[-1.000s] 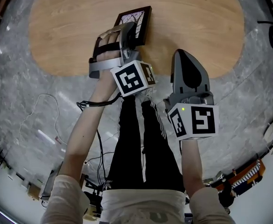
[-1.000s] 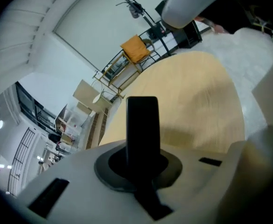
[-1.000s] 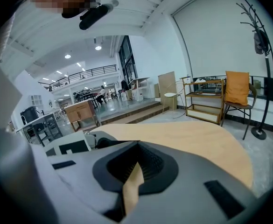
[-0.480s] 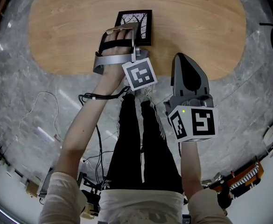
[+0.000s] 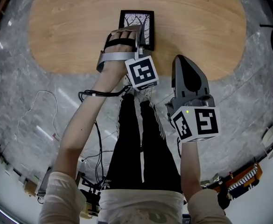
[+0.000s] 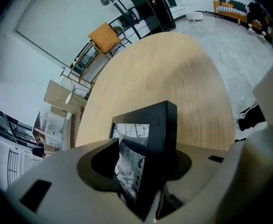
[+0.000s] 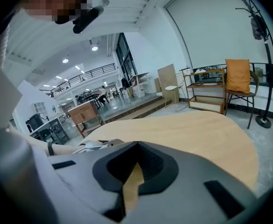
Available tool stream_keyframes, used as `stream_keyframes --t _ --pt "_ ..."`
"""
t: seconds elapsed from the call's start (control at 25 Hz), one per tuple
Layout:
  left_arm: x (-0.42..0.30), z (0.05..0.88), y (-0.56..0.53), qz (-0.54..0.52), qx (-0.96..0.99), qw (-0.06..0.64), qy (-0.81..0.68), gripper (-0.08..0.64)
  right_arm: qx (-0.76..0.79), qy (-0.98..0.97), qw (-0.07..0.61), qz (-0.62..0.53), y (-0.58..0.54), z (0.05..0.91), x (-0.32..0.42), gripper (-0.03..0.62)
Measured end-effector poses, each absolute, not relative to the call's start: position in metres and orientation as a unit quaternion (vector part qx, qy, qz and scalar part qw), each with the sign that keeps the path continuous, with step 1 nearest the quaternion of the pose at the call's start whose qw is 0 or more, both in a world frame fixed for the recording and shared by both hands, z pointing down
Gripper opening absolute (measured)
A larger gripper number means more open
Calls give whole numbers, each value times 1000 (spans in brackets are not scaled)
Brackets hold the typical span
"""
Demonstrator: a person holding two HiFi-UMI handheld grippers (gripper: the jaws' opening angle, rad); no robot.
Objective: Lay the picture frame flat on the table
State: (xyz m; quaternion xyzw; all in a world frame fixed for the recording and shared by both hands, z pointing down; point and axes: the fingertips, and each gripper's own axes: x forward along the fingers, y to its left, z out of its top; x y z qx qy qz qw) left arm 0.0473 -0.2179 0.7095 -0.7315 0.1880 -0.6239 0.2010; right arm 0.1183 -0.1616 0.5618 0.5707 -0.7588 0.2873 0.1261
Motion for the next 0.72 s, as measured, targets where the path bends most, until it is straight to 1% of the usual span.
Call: stream_keyframes --t 0.24,0.44,0.56,0.72 --pt "47 708 -211 -624 -751 149 160 232 562 -762 123 298 -158 563 115 6" --pt "49 715 -201 -628 -754 139 135 279 559 -760 123 307 -156 568 115 6" --pt "49 715 -198 -626 -757 131 133 281 555 -762 123 309 -155 569 112 6" --pt "50 714 -194 -625 -764 109 121 301 550 -764 123 313 -156 571 109 6"
